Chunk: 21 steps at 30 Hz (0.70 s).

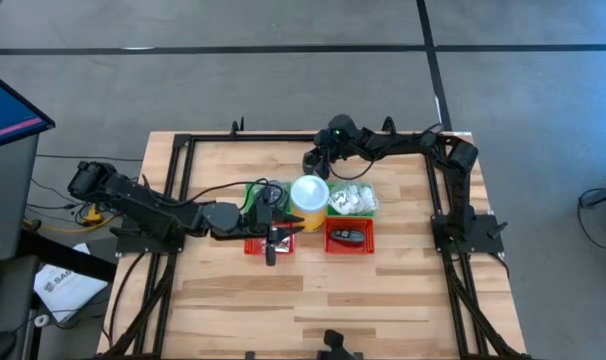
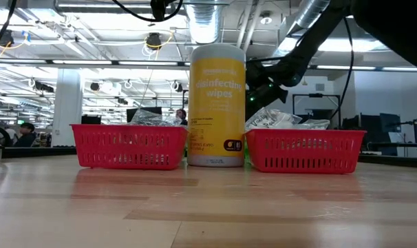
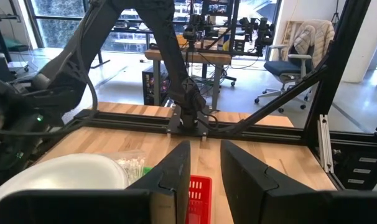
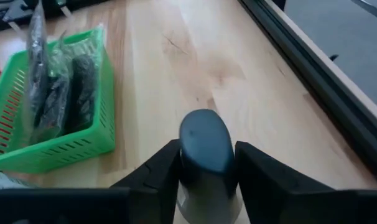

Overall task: Pick & Place Travel size toiletries
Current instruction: Put the deodorant into the right red basket

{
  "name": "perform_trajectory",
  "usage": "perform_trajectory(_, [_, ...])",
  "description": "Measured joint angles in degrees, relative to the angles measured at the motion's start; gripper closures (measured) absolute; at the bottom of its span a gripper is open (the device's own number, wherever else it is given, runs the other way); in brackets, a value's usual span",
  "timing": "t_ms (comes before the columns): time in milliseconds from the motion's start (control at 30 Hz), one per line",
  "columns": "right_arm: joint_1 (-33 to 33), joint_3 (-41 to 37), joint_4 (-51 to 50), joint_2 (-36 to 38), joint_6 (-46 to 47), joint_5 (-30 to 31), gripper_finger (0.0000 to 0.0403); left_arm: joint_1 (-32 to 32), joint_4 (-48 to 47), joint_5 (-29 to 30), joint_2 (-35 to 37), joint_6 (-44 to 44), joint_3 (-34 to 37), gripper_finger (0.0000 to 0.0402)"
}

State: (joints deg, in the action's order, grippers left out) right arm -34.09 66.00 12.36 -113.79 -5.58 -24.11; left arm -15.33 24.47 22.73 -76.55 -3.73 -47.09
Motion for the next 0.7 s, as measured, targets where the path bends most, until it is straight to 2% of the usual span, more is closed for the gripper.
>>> perform_trajectory(133, [-0.1,0.8,-1.5,0.1,-0.5,0.2,0.0305,0.0,0.0,0.0,0.0,0.0,0.0,0.0321])
perform_trajectory(700, [-0.5,0.8,-2.3,0.5,-0.9,0.2,0.0306,0.0,0.0,0.0,0.0,0.0,0.0,0.0321])
